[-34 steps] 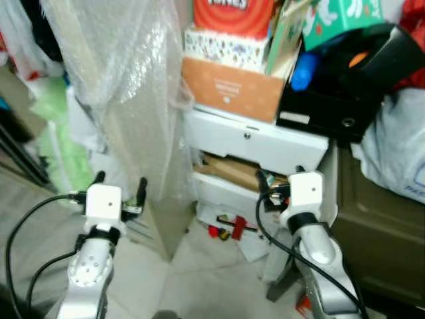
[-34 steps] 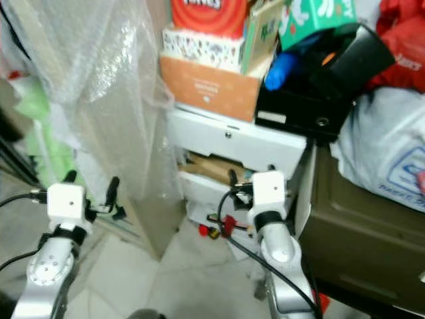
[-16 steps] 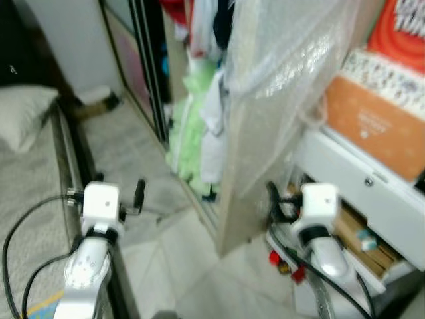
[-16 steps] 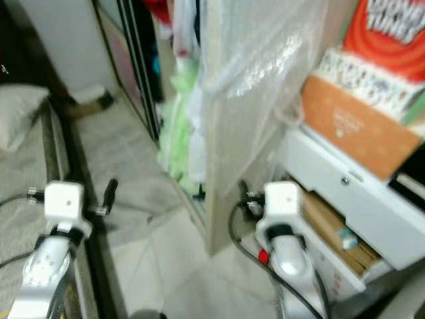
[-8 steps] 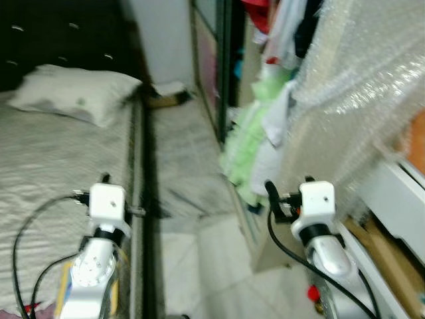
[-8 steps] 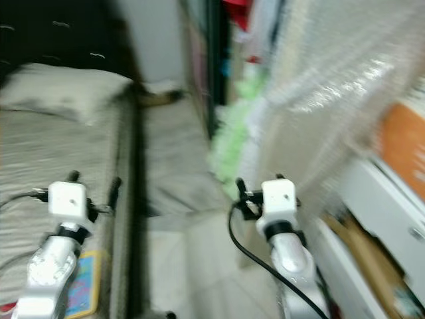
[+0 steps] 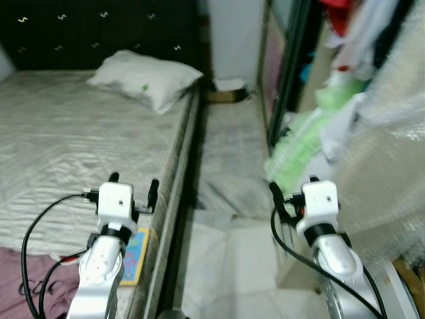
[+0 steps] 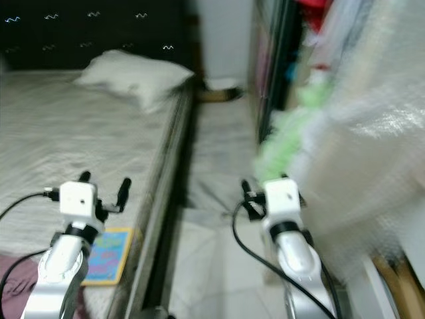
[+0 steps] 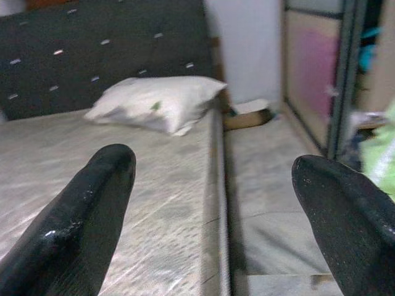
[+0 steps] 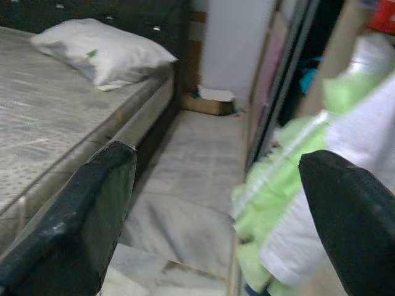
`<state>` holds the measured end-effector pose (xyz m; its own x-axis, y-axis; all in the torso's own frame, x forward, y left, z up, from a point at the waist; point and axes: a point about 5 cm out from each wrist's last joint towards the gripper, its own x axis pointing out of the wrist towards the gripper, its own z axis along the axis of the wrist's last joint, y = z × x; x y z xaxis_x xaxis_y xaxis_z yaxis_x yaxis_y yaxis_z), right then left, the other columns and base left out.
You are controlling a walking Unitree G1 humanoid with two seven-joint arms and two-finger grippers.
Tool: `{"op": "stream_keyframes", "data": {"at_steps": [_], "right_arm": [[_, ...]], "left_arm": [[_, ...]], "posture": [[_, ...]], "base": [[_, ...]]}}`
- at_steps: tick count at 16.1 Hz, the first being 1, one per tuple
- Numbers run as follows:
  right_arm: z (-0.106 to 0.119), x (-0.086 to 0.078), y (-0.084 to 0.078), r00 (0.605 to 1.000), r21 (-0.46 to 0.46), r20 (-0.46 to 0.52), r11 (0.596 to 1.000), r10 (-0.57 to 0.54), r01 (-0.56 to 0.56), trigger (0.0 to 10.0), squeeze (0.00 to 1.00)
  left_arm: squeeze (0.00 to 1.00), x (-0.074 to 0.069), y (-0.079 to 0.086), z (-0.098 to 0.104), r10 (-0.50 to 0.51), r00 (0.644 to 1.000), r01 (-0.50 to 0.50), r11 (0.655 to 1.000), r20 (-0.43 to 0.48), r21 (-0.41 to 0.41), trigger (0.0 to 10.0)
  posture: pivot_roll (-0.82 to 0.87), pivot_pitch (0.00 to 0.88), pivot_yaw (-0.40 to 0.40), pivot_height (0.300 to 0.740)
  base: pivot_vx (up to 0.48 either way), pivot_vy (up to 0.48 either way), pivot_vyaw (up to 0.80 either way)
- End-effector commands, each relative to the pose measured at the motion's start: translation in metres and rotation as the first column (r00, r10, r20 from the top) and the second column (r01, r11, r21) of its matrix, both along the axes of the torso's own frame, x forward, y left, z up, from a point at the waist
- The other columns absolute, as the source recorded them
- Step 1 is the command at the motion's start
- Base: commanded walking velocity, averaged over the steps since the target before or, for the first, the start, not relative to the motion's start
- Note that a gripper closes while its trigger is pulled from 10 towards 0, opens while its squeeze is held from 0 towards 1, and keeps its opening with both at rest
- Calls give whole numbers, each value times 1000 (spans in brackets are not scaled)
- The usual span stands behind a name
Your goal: Clean up the room
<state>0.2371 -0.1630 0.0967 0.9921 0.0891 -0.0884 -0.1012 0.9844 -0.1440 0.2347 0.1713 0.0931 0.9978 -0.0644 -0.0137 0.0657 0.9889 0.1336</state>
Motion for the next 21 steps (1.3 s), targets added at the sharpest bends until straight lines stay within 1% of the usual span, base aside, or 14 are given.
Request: {"op": "stream_keyframes", "data": {"at_steps": [1,21], "right_arm": [[3,3,8,1000,19,18,1000,25,-25,10000,0],[2,5,9,999,19,14,999,38,-38,10000,0]], "left_arm": [[0,0,6,2,15,1000,-15,1000,4,16,10000],[0,2,1,2,-9,1000,9,1000,3,10,10000]], "posture": [[7,0,2,740],[1,0,4,740]], "base": [[0,0,800],[0,0,800]]}}
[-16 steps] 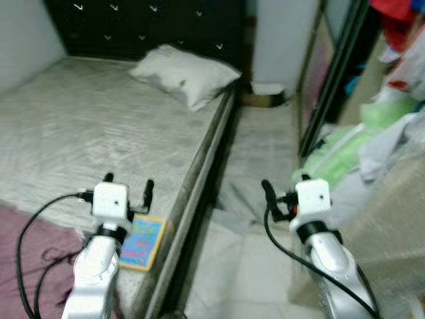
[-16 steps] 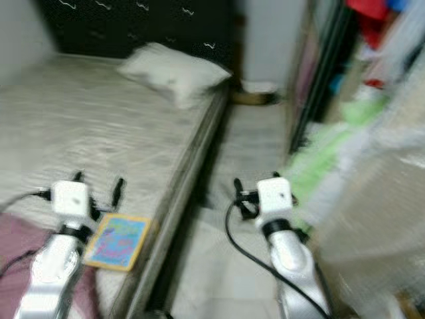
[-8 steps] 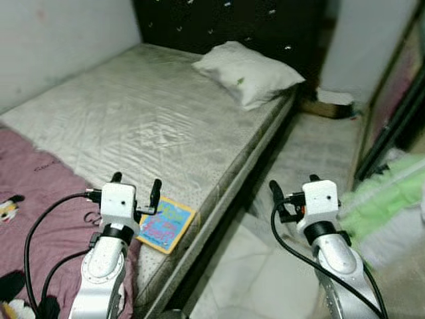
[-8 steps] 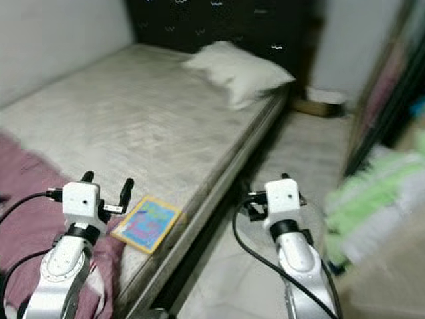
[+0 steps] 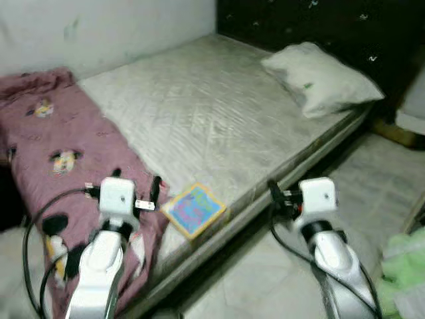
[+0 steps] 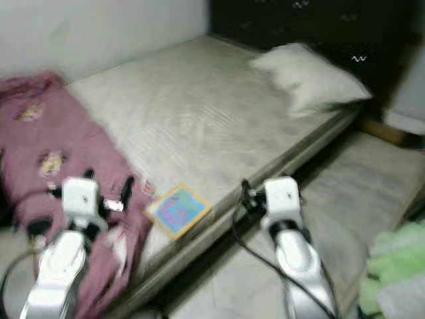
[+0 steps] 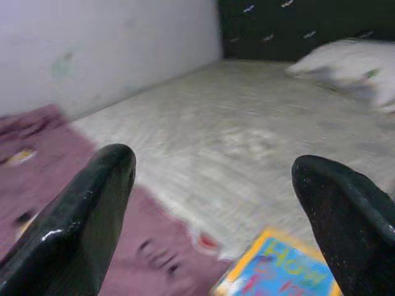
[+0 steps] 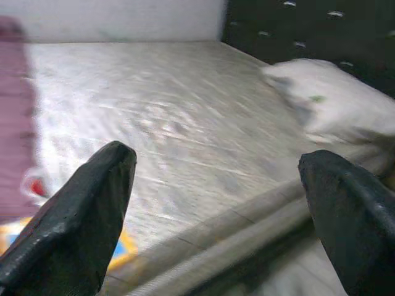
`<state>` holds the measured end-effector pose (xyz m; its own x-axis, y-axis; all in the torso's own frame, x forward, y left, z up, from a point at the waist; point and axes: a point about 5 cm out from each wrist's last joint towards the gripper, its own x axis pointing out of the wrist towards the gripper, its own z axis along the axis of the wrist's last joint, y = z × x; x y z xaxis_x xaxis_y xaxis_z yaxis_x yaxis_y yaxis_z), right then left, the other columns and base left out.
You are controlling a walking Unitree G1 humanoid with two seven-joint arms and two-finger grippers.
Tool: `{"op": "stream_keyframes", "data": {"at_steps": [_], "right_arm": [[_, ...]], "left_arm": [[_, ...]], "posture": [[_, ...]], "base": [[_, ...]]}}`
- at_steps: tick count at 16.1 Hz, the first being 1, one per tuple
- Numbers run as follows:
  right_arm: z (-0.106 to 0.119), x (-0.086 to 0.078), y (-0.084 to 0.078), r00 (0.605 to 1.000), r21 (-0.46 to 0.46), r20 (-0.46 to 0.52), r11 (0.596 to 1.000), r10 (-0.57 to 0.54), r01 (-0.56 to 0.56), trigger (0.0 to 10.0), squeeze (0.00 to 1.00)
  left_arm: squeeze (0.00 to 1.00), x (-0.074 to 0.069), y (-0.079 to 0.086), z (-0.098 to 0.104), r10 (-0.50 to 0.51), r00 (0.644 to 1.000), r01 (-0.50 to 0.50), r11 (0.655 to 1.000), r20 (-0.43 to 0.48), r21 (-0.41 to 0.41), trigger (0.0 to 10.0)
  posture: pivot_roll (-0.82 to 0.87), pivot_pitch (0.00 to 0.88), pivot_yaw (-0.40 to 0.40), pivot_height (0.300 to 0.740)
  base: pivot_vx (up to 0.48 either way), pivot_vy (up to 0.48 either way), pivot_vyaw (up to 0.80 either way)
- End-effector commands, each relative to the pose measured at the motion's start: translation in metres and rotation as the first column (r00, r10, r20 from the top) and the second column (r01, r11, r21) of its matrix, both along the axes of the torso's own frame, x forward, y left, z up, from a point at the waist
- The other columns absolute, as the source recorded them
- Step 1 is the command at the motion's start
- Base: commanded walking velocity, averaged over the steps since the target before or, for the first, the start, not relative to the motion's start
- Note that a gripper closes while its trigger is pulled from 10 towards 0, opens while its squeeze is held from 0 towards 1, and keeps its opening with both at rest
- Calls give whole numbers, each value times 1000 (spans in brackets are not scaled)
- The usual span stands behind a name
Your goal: Clean up the room
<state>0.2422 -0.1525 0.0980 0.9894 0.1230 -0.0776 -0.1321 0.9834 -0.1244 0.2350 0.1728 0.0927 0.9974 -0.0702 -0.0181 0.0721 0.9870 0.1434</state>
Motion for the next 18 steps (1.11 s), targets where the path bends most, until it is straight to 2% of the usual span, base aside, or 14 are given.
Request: {"op": "stream_keyframes", "data": {"at_steps": [1,18], "right_arm": [[1,0,-1,1000,-2,5,1000,7,-7,10000,0],[1,3,0,1000,9,10,1000,15,-15,10000,0]], "left_arm": [[0,2,-1,2,-4,1000,4,1000,8,-2,10000],[0,4,-3,2,-13,1000,13,1000,12,0,10000]], "posture": [[1,0,3,740],[6,0,2,740]], "base": [[0,0,800],[0,0,800]]}}
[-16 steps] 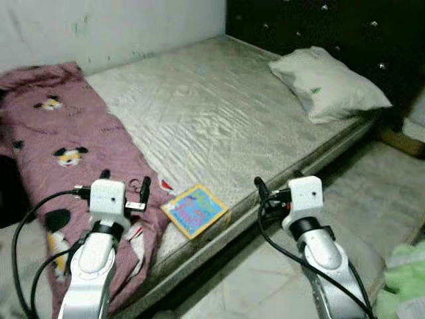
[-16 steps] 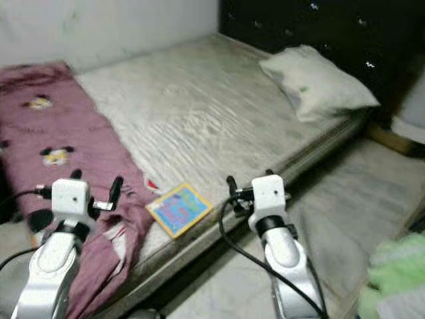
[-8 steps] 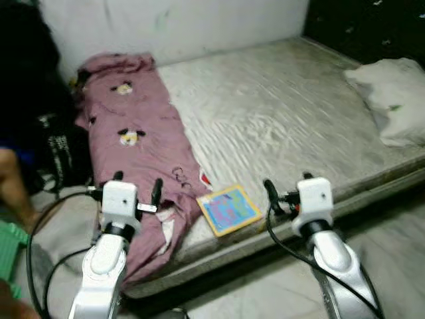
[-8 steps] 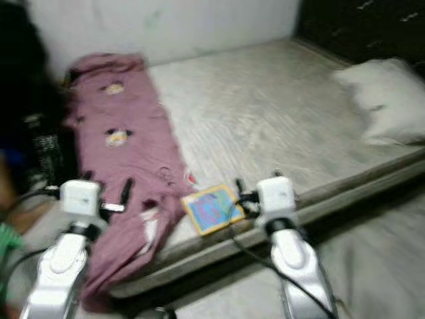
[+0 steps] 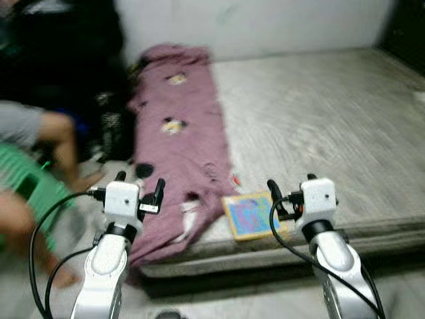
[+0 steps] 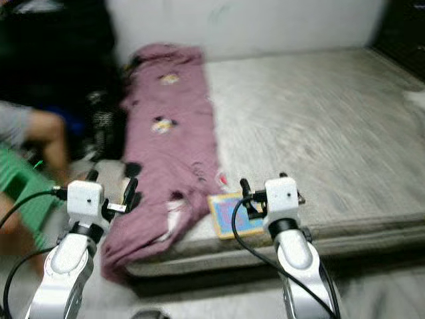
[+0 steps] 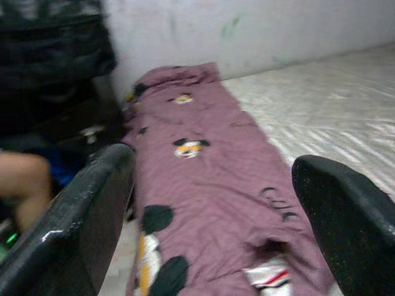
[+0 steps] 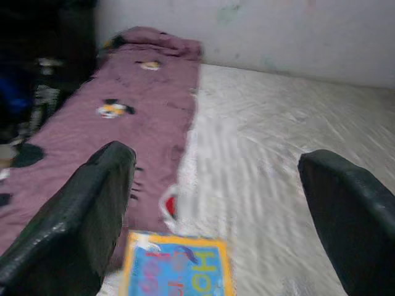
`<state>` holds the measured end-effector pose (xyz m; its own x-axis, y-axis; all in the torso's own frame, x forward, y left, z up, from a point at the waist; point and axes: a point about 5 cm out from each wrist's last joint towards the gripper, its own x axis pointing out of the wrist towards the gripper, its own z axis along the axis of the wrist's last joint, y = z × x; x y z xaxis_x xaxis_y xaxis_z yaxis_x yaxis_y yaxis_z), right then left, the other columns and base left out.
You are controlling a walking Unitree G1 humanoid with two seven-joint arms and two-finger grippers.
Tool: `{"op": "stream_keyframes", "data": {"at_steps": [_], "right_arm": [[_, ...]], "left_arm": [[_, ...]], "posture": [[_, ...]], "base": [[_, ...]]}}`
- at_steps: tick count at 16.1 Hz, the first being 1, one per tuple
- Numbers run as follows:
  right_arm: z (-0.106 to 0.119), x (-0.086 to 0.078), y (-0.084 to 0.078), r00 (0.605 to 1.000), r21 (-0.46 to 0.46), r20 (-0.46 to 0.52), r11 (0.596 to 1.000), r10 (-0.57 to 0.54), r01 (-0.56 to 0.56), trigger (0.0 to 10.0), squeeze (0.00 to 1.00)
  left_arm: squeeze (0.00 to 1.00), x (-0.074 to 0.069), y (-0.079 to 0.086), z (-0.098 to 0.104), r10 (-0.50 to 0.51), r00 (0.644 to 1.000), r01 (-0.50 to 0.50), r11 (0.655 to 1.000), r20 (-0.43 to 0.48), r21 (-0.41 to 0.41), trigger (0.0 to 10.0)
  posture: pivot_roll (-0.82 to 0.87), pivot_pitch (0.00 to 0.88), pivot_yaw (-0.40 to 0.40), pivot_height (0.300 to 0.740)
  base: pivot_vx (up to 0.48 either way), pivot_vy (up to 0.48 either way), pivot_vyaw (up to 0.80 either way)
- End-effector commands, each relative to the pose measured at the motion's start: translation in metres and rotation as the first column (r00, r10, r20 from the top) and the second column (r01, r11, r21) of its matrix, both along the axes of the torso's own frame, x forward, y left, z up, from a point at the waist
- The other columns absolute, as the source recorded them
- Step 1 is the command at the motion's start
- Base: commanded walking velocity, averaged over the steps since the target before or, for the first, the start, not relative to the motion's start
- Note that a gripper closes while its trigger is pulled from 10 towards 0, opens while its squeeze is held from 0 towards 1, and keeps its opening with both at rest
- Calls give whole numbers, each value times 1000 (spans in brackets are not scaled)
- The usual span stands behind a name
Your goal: Clean up the room
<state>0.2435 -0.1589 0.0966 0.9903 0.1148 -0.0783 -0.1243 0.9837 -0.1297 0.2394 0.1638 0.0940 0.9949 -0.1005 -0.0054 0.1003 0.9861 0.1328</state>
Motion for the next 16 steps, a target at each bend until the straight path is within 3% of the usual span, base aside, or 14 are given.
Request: {"op": "stream_keyframes", "data": {"at_steps": [1,16], "right_arm": [[3,2,7,1000,14,11,1000,24,-24,10000,0],[2,3,8,1000,15,14,1000,26,-26,10000,0]], "left_arm": [[0,0,6,1,18,1000,-18,1000,3,10,10000],[0,1,6,1,19,1000,-19,1000,4,11,10000]], "posture": [[6,0,2,740],[6,0,2,740]], "base": [[0,0,800],[0,0,800]]}}
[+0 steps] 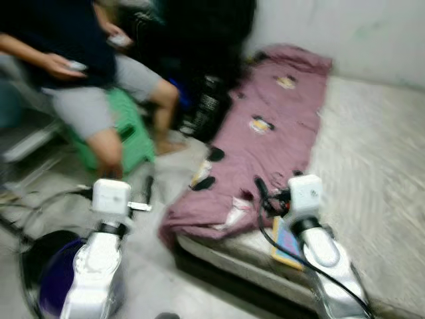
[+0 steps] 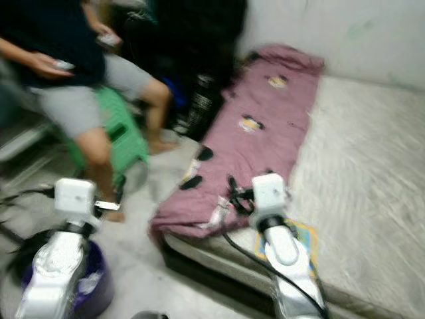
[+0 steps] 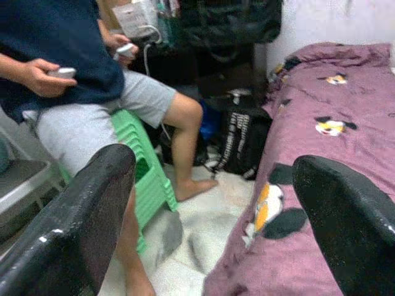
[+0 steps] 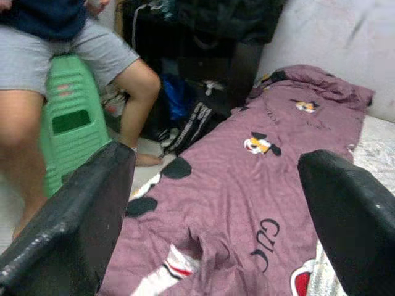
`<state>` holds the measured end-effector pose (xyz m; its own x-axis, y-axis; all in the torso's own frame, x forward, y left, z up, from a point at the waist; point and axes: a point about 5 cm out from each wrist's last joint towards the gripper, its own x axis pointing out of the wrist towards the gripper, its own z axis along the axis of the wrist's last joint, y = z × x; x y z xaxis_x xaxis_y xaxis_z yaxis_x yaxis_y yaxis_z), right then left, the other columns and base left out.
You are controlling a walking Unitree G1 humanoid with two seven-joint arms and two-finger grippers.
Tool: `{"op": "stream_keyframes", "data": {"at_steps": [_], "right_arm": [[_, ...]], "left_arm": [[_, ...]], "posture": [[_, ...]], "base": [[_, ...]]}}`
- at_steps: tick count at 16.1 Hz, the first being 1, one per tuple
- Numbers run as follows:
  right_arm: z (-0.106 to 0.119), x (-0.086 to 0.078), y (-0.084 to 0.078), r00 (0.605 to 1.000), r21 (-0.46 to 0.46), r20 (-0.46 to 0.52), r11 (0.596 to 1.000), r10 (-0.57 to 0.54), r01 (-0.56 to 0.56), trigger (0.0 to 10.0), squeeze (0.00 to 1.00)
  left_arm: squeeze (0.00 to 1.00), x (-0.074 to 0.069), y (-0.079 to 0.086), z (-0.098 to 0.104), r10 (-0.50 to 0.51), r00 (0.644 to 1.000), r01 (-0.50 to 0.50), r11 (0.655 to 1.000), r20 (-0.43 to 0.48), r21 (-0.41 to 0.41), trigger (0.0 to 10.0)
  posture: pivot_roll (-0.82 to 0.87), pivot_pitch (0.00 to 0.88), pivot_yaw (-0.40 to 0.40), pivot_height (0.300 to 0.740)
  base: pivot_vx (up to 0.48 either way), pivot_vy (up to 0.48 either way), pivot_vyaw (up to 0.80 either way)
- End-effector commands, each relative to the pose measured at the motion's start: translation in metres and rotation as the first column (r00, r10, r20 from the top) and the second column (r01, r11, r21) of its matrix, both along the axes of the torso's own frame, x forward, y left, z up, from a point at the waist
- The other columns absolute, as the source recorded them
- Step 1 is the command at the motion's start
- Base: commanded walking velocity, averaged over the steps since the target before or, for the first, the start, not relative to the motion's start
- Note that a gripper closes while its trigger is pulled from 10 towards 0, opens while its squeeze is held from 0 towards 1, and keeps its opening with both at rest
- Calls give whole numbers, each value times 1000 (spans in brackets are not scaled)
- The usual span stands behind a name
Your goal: Clean up the room
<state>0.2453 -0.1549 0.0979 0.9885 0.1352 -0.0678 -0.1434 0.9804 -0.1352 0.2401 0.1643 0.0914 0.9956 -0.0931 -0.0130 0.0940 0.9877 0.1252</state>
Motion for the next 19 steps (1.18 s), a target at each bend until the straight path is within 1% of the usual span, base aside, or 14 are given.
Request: {"op": "stream_keyframes", "data": {"at_steps": [1,5,6,7,8,10,11,19], "right_arm": [[1,2,4,1000,19,2,1000,5,-5,10000,0],[1,2,4,1000,19,2,1000,5,-5,10000,0],[-3,4,-4,997,14,-17,997,-73,73,10000,0],[-7,5,-12,990,36,-43,990,-137,138,10000,0],[-7,4,-12,988,49,-46,988,-145,147,10000,0],[-6,4,-8,992,58,-34,991,-120,122,10000,0],[-6,5,-8,992,59,-44,991,-115,118,10000,0],[-8,6,-8,990,74,-62,989,-123,128,10000,0]], "left_arm": [[0,1,6,4,11,1000,-11,1000,12,18,10000],[0,1,6,4,11,1000,-11,1000,12,18,10000],[0,3,6,4,13,1000,-13,1000,14,14,10000],[0,5,6,4,16,1000,-16,1000,16,8,10000],[0,6,6,4,17,1000,-17,1000,17,5,10000],[0,6,7,4,28,999,-28,1000,17,-9,10000],[0,6,7,4,33,999,-32,999,16,-15,10000],[0,7,7,3,30,1000,-30,999,9,-29,10000]], "posture": [[6,0,2,740],[6,0,2,740],[-5,0,22,740],[-2,0,20,740],[0,0,20,740],[-1,0,19,740],[-1,0,18,740],[-3,0,15,740]], "base": [[0,0,800],[0,0,800],[0,0,0],[0,0,0],[0,0,0],[0,0,0],[0,0,0],[0,0,-774]]}}
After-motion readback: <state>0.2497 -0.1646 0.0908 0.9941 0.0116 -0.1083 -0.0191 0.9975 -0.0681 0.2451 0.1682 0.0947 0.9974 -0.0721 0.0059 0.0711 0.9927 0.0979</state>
